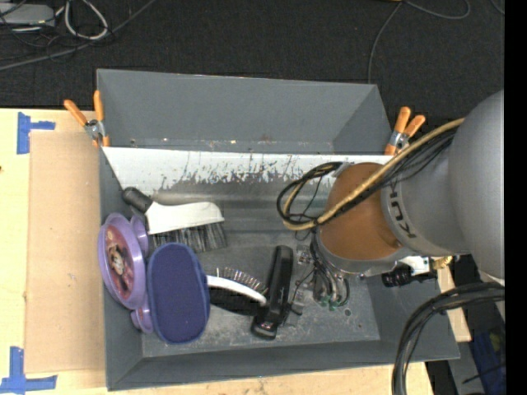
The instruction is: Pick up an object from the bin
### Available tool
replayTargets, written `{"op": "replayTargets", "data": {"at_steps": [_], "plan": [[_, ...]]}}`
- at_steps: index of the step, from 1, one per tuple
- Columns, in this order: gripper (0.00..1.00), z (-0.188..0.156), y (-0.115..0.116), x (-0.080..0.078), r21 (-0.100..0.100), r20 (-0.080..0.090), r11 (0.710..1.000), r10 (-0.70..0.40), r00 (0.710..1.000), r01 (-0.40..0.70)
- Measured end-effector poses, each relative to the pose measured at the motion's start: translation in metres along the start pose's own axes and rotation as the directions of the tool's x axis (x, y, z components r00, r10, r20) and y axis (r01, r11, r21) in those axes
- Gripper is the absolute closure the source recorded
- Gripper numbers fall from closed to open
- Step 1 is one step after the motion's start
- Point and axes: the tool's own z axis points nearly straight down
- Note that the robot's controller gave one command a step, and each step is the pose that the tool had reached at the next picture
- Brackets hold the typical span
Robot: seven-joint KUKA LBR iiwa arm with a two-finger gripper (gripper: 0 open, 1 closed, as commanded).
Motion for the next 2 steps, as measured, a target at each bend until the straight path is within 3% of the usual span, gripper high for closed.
{"op": "replayTargets", "data": {"at_steps": [1, 2], "plan": [[0.0, 0.0, 0.013, 0.008, 0.002, 0.0, 0.964, 0.266, 0.964, -0.266], [0.0, 0.001, 0.033, 0.021, 0.008, -0.002, 0.982, 0.188, 0.982, -0.188]]}}
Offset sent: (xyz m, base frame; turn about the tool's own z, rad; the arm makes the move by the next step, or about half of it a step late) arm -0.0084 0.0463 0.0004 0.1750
